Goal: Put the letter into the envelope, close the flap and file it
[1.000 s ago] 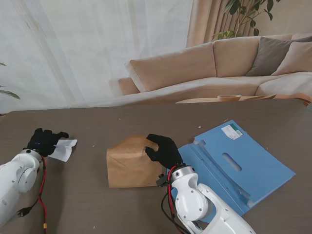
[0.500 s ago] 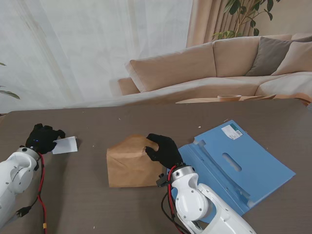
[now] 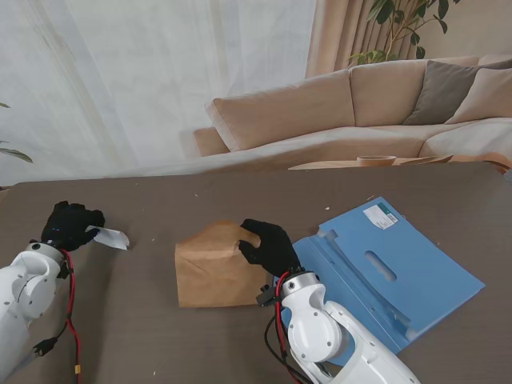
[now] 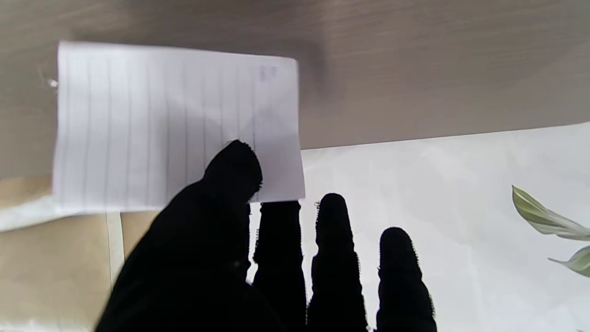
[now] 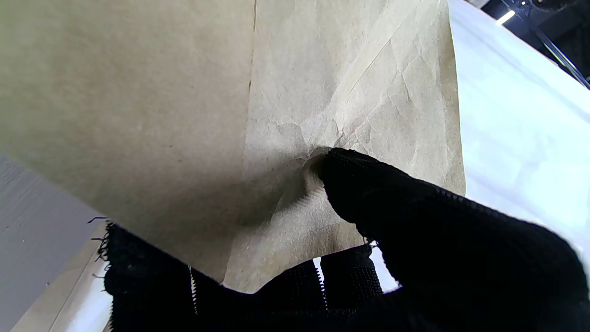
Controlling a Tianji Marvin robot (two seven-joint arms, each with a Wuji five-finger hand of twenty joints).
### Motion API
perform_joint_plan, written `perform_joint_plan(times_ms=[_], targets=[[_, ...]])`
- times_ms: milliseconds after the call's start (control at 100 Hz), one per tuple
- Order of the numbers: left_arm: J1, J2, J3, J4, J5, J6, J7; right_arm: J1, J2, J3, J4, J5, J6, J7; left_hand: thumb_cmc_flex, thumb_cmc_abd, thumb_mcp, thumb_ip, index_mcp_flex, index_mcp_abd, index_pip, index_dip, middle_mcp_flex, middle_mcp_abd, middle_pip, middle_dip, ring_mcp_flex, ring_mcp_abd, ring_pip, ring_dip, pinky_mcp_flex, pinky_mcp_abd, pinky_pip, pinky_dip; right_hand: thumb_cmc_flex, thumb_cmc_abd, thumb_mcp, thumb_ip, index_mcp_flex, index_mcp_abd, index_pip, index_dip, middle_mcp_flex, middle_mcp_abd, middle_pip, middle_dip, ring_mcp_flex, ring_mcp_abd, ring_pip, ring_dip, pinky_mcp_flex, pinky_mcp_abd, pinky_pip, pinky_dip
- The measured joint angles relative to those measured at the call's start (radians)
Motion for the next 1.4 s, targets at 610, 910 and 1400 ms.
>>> perform_joint_plan(times_ms=[610,910,1400], targets=[[0.057,-0.013,-0.079,-0.129,-0.035,-0.160,-0.080,-0.005,0.000,0.010,-0.009,-0.002,0.002,-0.001,0.000,-0.019,0.035,-0.016,0.050,0.006,-0.018,-0.028,0.294,0.069,0.014,-0.247,0.287,0.080,0.136,-0.024,0.120,0.063,0.368,0.002,0.000,0.000,0.000,0.000,0.000,0.000,0.000,0.000,0.000,0.000,0.000,-0.002,0.000,0.000,0.000,0.000,0.000,0.000,0.000,0.000],[0.142,-0.033,-0.190,-0.288,-0.168,-0.336,-0.205,-0.012,0.001,0.025,-0.018,-0.004,0.018,0.001,0.000,-0.019,0.035,-0.016,0.050,0.009,-0.018,-0.035,0.294,0.093,0.065,-0.256,0.309,0.124,0.220,0.026,0.153,0.085,0.541,0.040,0.000,0.000,0.000,0.000,0.000,0.000,0.000,0.000,0.000,0.000,0.000,-0.002,0.000,0.000,0.000,0.000,0.000,0.000,0.000,0.000],[0.329,-0.032,-0.286,-0.632,-0.644,-0.392,-0.506,-0.004,0.006,0.041,-0.027,-0.015,0.061,0.014,0.000,-0.019,0.046,-0.016,0.050,0.077,-0.018,-0.035,0.294,0.127,0.109,-0.245,0.311,0.141,0.245,0.042,0.150,0.101,0.557,0.040,0.000,0.000,0.000,0.000,0.000,0.000,0.000,0.000,0.000,0.000,0.000,-0.002,0.000,0.000,0.000,0.000,0.001,0.000,0.000,0.000]])
